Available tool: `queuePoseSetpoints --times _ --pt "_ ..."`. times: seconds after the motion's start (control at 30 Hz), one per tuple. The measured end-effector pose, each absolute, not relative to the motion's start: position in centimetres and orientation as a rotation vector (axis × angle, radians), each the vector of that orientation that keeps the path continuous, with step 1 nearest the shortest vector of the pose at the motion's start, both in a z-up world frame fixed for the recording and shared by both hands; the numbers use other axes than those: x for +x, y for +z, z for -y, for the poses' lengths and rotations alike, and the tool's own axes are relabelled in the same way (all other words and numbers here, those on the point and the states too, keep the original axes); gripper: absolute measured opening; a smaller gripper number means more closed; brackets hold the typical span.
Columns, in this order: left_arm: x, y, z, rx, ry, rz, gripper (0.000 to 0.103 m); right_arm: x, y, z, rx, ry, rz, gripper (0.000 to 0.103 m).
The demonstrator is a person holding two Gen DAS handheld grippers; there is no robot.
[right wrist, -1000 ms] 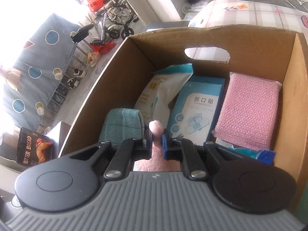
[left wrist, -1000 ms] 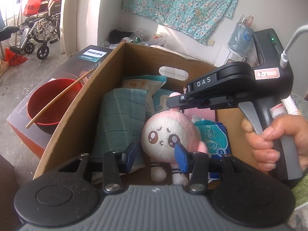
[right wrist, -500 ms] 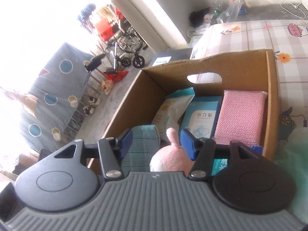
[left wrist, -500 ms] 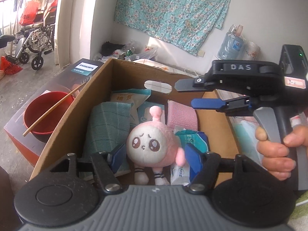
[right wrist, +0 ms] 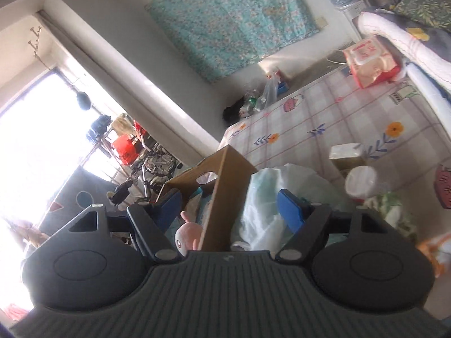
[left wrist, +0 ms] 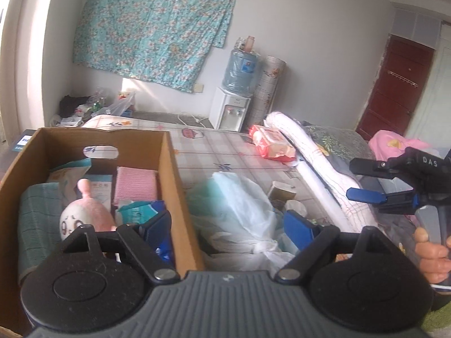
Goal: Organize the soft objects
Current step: 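Withdraw the right tool from the box back over the bed, then close the right tool on the orange-striped rolled towel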
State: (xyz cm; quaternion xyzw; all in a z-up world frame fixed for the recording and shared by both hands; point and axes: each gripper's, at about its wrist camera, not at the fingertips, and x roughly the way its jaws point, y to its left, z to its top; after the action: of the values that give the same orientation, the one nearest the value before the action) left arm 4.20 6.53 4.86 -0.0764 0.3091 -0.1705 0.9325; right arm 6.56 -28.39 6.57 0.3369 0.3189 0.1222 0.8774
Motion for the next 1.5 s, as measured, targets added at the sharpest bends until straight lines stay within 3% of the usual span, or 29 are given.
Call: queuePoseSetpoints --times 0.17,0.23,0.43,0.6,1.0,1.37,1.5 --pt "3.6 2.6 -0.3 -0.108 -0.508 -0.693 0.088 4.1 2.6 33.3 0.699 0.117 -0.716 0.074" --pt "3.5 1.2 2.1 -0.092 -0.554 -0.721 0.088 4.4 0.6 35.3 0.671 0.049 -0.746 0.067" --pt "4.4 -3.8 7.1 -0.094 -0.626 -0.874 0.073 8.1 -5.6 38.9 0.564 -0.103 -0.881 0.049" --pt "3.9 -6.4 8.9 -0.096 -0.666 -0.968 0.068 7.0 -8.8 38.9 0.565 -0.102 -0.979 0.044" --pt "4.2 -8.7 10.4 -0.078 -0.779 -1.085 0.071 0.1 -9.2 34.2 0.921 0.122 -1.049 0.045" --pt "5.8 -8.0 10.2 -0.071 -0.751 -1.047 0.066 1.5 -10.5 33.0 0.972 0.181 -1.097 0.046" --pt "6.0 -8.0 10.9 -0.036 -0.756 -1.035 0.065 1.7 -9.5 33.9 0.951 0.137 -1.048 0.056"
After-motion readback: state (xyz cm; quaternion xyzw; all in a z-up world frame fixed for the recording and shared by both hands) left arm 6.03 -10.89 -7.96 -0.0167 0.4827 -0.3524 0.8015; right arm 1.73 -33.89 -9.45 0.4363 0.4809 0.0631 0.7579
